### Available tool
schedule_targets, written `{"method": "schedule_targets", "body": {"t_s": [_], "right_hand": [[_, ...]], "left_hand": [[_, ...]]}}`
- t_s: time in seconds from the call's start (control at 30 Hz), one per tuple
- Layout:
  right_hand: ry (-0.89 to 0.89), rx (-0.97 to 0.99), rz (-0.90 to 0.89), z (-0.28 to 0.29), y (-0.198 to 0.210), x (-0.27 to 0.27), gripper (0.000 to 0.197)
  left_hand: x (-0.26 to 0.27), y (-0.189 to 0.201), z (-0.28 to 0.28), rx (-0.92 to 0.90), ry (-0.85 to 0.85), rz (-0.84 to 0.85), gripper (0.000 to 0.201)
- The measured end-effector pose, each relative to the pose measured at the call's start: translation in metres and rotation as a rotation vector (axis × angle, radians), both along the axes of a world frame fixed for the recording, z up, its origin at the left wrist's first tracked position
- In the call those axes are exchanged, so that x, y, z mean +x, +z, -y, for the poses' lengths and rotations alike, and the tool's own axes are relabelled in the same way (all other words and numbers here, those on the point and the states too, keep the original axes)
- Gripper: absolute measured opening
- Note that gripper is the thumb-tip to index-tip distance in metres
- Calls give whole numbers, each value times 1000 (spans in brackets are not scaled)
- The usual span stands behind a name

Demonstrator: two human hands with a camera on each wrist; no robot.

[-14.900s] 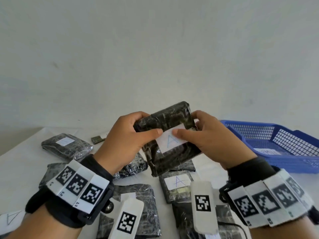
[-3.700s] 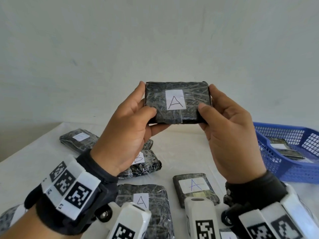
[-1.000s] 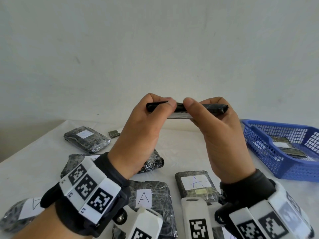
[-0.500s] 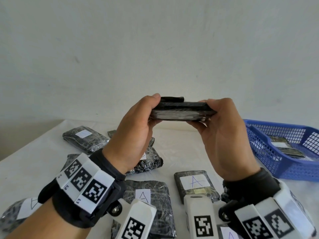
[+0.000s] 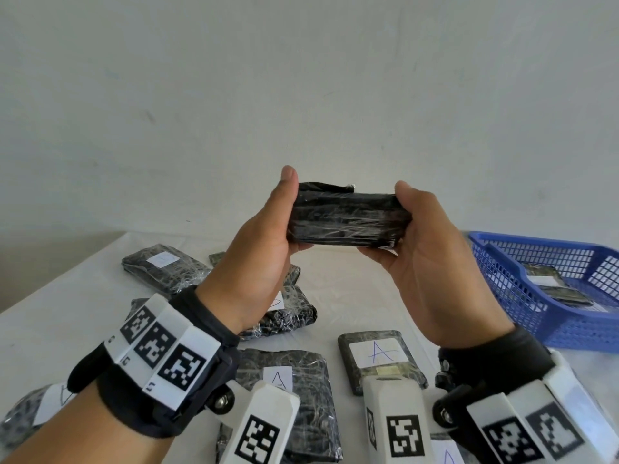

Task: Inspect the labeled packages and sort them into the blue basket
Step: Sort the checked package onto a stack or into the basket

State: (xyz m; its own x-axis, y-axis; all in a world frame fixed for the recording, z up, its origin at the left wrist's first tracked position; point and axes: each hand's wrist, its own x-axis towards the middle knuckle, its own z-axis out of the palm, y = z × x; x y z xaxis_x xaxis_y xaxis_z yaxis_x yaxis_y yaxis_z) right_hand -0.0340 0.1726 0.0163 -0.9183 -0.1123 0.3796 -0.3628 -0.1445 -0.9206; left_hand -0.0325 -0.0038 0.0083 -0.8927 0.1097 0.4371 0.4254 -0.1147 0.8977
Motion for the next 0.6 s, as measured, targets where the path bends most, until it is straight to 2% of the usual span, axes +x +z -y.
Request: {"method": "schedule_targets", "body": {"t_s": [0.1,0.17,0.3,0.43,0.6], "right_hand": [[-152,157,2,2,4,5,43],[-249,248,-9,1,7,9,44],[-204,343,19,-8,13,13,36],[-177,312,-3,-9,18,17,37],[-313,249,-145,2,13,16,35]], "left_hand": [[-3,-2,3,-117,13,45,63],[-3,-3,1,-159,43,54,62],[0,-2,-5,-85,99,44,52],[8,0,-8,-71,91,57,46],[8,0,-10,-13,74,53,50]]}}
